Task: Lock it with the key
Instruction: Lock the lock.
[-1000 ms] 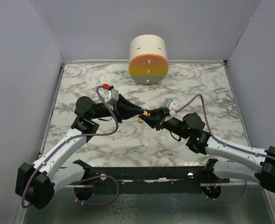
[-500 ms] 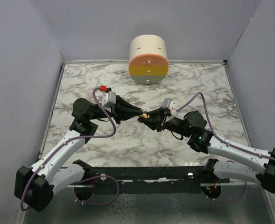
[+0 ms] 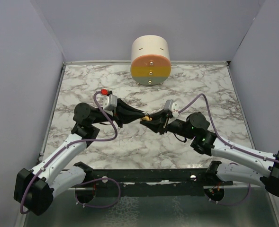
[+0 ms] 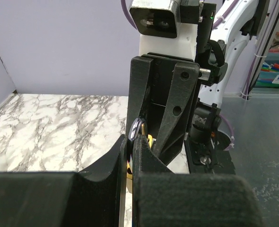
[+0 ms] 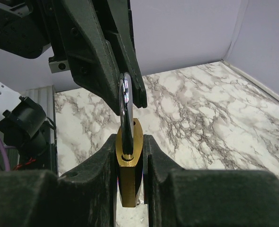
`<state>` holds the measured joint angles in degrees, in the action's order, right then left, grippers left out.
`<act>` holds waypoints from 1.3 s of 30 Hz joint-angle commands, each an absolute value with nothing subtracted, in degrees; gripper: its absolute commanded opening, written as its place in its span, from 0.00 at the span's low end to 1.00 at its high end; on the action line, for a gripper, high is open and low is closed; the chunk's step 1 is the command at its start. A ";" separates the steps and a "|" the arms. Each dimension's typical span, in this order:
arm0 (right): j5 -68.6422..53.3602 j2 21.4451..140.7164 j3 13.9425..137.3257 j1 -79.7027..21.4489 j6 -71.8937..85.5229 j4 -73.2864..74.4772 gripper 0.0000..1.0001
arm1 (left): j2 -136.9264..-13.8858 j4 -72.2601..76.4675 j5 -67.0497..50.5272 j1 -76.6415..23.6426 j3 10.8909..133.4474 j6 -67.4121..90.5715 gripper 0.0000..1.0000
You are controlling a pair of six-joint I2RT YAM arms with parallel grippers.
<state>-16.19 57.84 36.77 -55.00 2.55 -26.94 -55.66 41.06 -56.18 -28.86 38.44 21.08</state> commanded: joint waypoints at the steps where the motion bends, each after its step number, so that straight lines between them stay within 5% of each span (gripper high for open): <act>1: -19.63 56.68 40.10 -55.80 2.26 -38.36 0.02 | -56.77 38.29 -49.34 -28.53 36.79 20.45 0.00; 39: -19.31 56.97 42.74 -55.75 -0.35 -41.15 0.02 | -58.73 36.30 -46.48 -31.17 32.87 20.48 0.00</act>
<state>-15.70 58.46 36.82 -54.61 2.24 -26.94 -55.77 43.16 -51.03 -30.52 35.70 20.23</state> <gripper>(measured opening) 0.201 0.046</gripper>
